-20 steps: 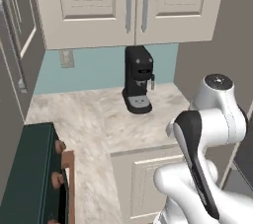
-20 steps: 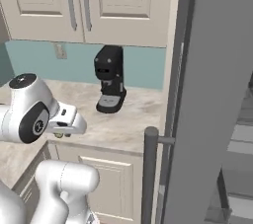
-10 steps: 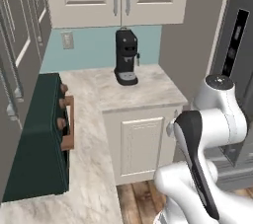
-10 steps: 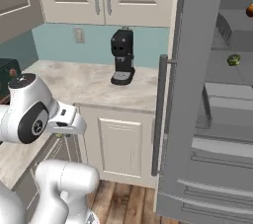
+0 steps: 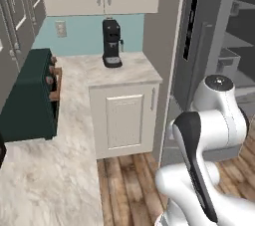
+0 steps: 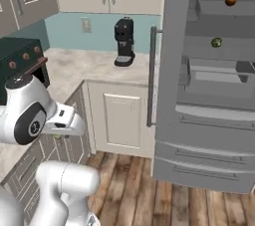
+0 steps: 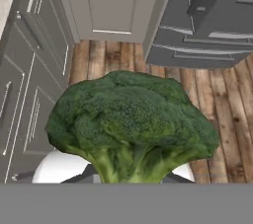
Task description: Place the broccoli in the correct fridge rack based on whether it is a fruit or vegetable. Finally, close the fridge door.
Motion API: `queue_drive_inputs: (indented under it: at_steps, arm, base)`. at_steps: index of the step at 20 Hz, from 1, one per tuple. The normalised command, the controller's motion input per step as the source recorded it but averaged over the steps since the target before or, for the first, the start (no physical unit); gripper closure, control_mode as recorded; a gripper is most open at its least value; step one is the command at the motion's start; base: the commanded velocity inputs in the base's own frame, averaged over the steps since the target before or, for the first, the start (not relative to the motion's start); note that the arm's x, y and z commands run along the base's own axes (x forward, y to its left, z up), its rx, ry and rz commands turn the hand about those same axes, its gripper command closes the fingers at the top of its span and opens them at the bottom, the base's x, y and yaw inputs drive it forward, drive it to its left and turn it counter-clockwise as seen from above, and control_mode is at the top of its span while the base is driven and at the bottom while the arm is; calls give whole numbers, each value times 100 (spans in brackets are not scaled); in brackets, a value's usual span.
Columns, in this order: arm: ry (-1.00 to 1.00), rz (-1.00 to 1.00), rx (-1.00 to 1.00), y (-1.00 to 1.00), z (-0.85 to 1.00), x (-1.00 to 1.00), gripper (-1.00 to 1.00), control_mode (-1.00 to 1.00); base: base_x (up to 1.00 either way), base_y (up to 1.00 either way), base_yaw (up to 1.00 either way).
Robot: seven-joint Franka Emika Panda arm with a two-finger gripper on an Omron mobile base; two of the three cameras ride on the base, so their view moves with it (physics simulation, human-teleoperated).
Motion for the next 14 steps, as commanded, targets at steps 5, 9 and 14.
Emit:
queue_drive_inputs:
  at_steps: [5,9,14]
  arm:
    - [0,0,0,0,0,0,100,100]
    - [0,0,0,0,0,0,100,100]
    - [0,0,0,0,0,0,100,100]
  base:
    - [-8,-100,0]
    - [9,-100,0]
    - [30,-98,0]
